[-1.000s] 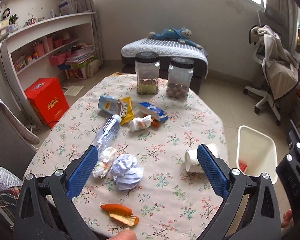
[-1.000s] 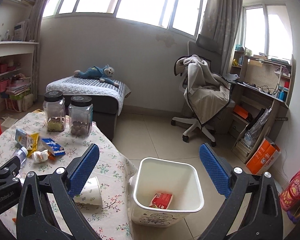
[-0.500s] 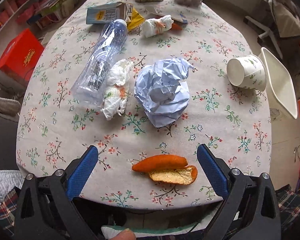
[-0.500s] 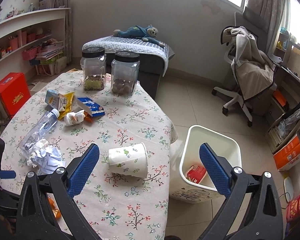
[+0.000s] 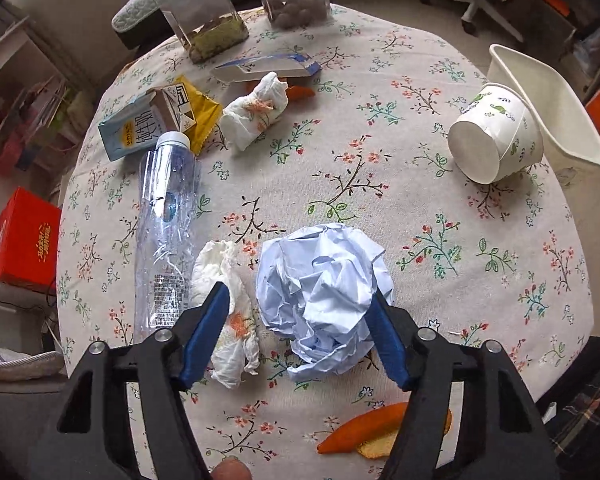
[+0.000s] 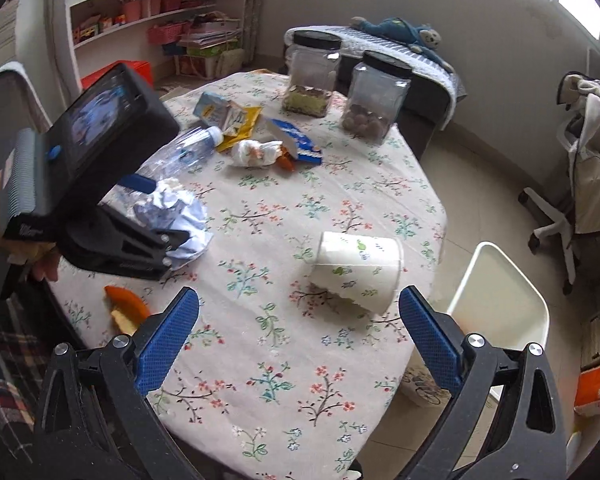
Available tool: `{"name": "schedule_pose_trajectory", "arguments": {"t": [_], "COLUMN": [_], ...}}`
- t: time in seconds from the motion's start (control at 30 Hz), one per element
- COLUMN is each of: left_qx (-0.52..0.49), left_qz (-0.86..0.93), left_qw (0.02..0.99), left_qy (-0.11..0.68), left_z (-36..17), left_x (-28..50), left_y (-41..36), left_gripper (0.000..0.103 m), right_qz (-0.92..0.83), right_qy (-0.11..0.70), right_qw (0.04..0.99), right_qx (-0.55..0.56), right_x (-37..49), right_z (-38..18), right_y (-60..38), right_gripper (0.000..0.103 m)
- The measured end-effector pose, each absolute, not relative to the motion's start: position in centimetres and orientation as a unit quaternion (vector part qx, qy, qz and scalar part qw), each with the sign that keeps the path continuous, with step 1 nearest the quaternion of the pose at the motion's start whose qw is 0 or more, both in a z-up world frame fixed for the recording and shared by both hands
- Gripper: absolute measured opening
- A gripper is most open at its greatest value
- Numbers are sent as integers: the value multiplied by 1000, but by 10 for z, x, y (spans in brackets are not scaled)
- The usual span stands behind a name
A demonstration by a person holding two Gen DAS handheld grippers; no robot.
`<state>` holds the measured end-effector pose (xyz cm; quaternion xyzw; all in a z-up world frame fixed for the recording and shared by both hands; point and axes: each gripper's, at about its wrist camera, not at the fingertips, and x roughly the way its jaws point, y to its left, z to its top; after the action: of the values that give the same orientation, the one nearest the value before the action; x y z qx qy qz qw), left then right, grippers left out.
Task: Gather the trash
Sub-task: 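Grasp the crumpled blue paper with the left gripper while the right gripper grasps the orange peel, then carry the crumpled paper to the wastebasket and release it with the left gripper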
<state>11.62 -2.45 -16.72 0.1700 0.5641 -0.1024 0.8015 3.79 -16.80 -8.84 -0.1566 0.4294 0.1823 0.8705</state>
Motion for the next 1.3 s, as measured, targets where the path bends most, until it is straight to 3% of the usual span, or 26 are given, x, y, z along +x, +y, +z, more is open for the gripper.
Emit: {"name": "schedule_pose_trajectory", "arguments": {"t": [0.07,0.1,0.3,0.4,0.47,0.6,0.67,0.73,0.97,1.3], "left_qx": [150,136,61,27,11,-11,-13,-16,-26,-35], "left_qz": [-111,-120,-123,-128,-130,-132,-131,-130,-114,-85], "left_qw": [805,810,847,860,865,868,868,868,876,899], "left_qy": [563,557,513,494,484,479,479,480,467,428], "left_z": [-165,-160,-114,-94,-84,-79,-81,-82,-77,-58], "left_x": [119,119,117,114,110,109,108,108,115,127], "left_y": [-22,-18,18,36,45,61,67,72,86,86], "left_gripper": [39,20,19,19,19,19,19,19,19,19], "right_qz": [227,250,346,372,385,394,401,407,393,296], "right_qy": [434,437,471,497,519,533,536,541,517,407], "right_qw": [853,843,782,751,729,713,710,708,733,856], "right_qx": [-181,-191,-217,-225,-224,-229,-221,-203,-200,-117], "right_x": [31,27,16,18,20,25,29,34,49,107], "right_z": [-99,-103,-135,-155,-167,-181,-179,-177,-163,-74], "right_y": [-147,-136,-81,-60,-51,-40,-38,-38,-39,-82], "right_gripper": [96,96,95,81,63,42,19,14,13,13]}}
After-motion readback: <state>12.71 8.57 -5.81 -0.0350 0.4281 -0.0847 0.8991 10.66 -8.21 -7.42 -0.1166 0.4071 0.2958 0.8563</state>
